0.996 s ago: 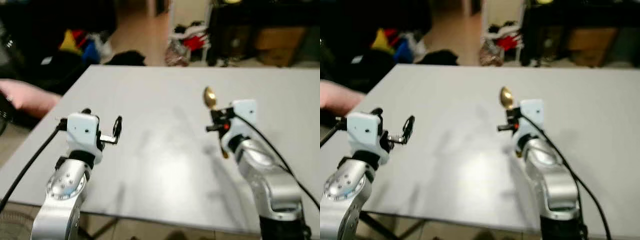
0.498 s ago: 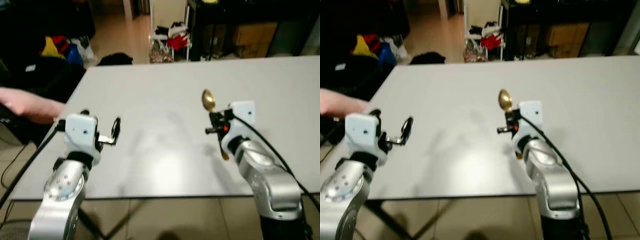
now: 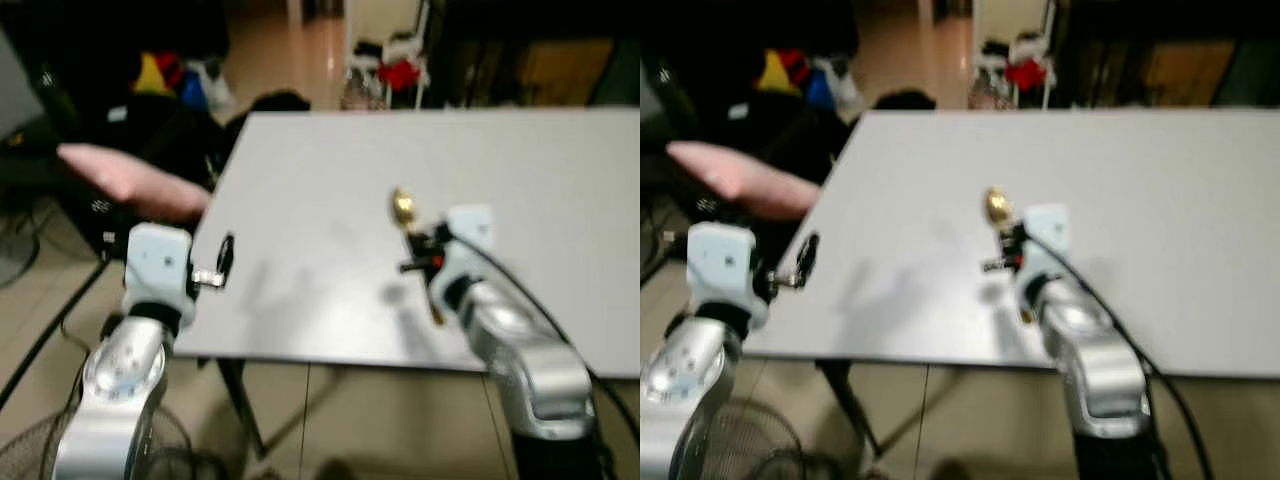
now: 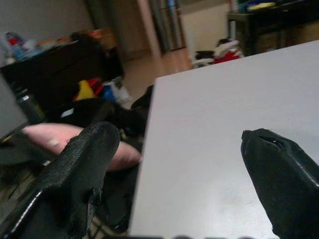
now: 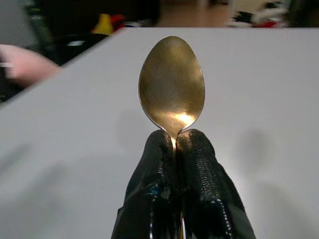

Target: Setting the table

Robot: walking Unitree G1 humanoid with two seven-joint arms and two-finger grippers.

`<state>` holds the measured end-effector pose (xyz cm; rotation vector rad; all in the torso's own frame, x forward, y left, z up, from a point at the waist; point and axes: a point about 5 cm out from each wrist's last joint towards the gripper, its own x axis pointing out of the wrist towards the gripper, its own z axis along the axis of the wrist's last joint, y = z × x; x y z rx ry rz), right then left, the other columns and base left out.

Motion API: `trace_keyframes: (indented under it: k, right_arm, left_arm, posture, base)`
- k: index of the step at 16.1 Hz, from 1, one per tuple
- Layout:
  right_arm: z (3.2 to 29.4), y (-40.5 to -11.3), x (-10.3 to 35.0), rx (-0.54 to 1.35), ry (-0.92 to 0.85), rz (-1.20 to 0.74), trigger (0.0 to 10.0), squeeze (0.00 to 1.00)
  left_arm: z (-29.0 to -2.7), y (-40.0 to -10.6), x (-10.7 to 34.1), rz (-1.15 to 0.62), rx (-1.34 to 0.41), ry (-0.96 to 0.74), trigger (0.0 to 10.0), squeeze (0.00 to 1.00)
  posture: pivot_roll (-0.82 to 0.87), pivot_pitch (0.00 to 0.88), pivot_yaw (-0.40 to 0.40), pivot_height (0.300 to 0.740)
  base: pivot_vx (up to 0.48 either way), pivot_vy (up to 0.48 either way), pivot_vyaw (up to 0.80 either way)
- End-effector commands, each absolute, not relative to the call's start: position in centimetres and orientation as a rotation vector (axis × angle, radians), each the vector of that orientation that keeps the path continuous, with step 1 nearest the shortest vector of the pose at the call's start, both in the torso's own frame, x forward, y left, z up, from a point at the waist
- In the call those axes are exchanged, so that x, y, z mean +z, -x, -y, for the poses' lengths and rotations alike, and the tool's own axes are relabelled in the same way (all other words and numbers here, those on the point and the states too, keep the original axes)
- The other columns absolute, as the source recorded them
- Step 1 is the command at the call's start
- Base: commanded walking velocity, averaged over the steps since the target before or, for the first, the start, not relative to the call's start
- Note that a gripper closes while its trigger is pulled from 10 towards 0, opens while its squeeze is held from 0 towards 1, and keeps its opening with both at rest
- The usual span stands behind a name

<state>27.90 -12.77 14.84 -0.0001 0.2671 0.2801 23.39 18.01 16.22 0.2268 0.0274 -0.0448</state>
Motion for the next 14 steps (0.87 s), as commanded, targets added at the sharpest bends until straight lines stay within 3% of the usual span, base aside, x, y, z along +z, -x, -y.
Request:
trace_keyframes:
  k: [1, 5, 8, 14]
  right_arm:
    - [13.4, -28.2, 15.5, 0.254, 0.016, -0.251, 10.0, 0.00]
    - [13.8, -29.7, 14.8, 0.216, 0.073, -0.342, 10.0, 0.00]
    - [14.2, -32.4, 14.0, 0.105, 0.061, -0.421, 10.0, 0.00]
    - [15.7, -33.0, 12.5, -0.006, 0.071, -0.537, 10.0, 0.00]
  left_arm:
    - [-17.8, -23.6, 16.4, -0.021, -0.044, -0.212, 10.0, 0.00]
    - [-16.8, -23.6, 16.4, -0.024, -0.116, -0.193, 10.0, 0.00]
    - [-15.8, -23.6, 16.1, -0.048, -0.238, -0.191, 10.0, 0.00]
    - [-13.9, -22.5, 15.7, -0.086, -0.430, -0.176, 10.0, 0.00]
  posture:
    - [-0.07, 0.000, 0.077, 0.740]
    - [-0.08, 0.000, 0.072, 0.740]
    - [-0.08, 0.000, 0.073, 0.740]
    - [-0.08, 0.000, 0.071, 0.740]
  base:
    - [0.000, 0.000, 0.00]
    - [0.000, 0.000, 0.00]
    - [0.000, 0.000, 0.00]
    - [0.000, 0.000, 0.00]
